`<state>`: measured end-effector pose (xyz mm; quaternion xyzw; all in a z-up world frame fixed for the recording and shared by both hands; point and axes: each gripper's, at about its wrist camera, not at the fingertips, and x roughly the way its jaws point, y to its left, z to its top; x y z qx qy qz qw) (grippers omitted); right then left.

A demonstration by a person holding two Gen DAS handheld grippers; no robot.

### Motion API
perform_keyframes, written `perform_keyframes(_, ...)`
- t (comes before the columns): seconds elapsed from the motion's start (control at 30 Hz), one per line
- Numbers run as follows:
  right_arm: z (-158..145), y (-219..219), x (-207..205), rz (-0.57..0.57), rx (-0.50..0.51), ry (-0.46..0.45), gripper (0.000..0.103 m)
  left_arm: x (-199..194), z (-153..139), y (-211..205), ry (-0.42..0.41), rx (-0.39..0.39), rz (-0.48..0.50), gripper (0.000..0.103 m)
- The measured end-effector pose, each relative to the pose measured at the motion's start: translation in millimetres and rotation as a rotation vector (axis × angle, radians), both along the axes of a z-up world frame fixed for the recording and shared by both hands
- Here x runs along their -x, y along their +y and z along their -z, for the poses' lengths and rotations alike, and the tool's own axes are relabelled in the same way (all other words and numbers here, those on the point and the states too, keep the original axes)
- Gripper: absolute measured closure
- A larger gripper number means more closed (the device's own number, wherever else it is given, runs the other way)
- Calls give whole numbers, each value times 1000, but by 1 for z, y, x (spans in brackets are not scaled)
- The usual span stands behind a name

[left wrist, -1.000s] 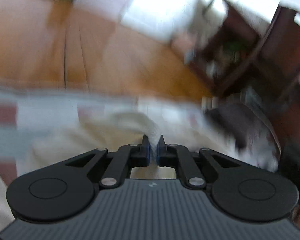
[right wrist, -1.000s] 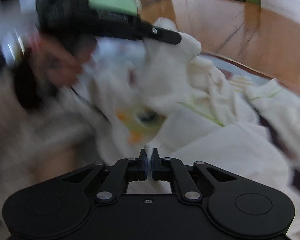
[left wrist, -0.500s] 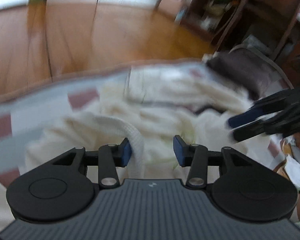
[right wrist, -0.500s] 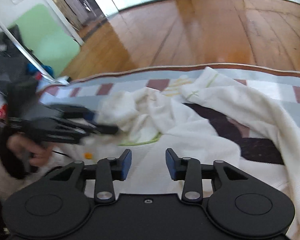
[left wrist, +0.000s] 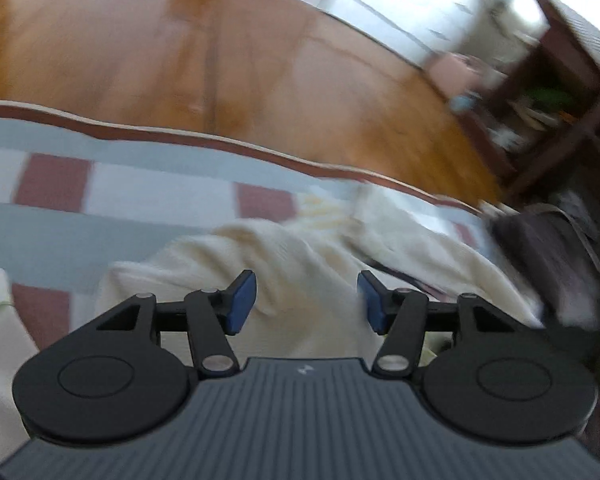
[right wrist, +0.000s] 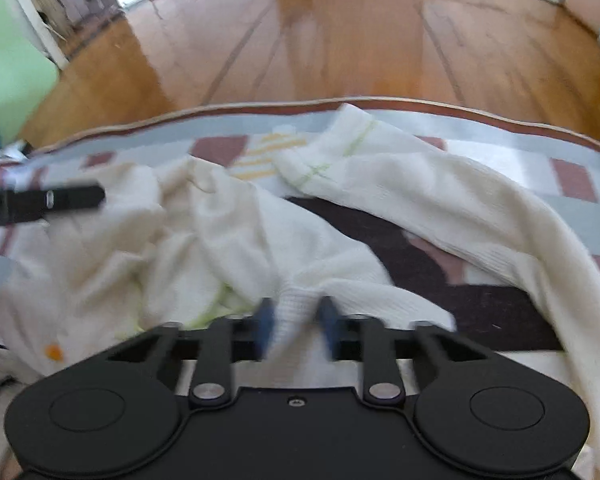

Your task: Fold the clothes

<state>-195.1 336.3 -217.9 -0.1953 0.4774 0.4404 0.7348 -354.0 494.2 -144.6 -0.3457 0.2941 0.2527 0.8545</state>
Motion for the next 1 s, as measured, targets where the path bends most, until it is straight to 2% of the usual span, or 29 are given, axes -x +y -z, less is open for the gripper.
perform_keyframes(0.03, 1, -5, 2, 31, 2, -30, 90, -7, 0, -1, 16, -46, 22, 52)
perform_keyframes(0.1, 0, -15, 6, 66, -33, -43, 93, -17, 0, -6, 33, -101, 79, 99)
perform_keyframes(0.2, -10, -26, 10, 83, -91, -78, 95, -16, -4, -20, 51, -198, 85, 100)
perform_keyframes(0.3, -22, -37, 13, 93, -146, -120, 95, 1, -22, -35, 70, -385, 41, 100)
perform_keyframes(0.37, -30, -43, 15, 97, -175, -159, 95, 15, -28, -30, 60, -395, -20, 100)
perform_keyframes(0.5, -39, -46, 10, 100, -158, -255, 95, 32, -22, 1, 21, -230, -98, 100)
perform_keyframes(0.57, -41, -49, 5, 111, -158, -274, 96, 33, -18, 9, 16, -202, -119, 100)
perform_keyframes(0.63, -42, -53, -1, 129, -163, -287, 96, 34, -17, 10, 10, -205, -126, 100)
perform_keyframes(0.83, -45, -55, -6, 115, -170, -343, 98, 39, -37, 6, -25, -398, -184, 100)
perform_keyframes(0.93, -61, -56, -9, 105, -197, -421, 98, 41, -48, 3, -44, -500, -215, 101)
perform_keyframes(1.0, -82, -67, -16, 164, -271, -467, 98, 43, -55, 2, -56, -568, -235, 101)
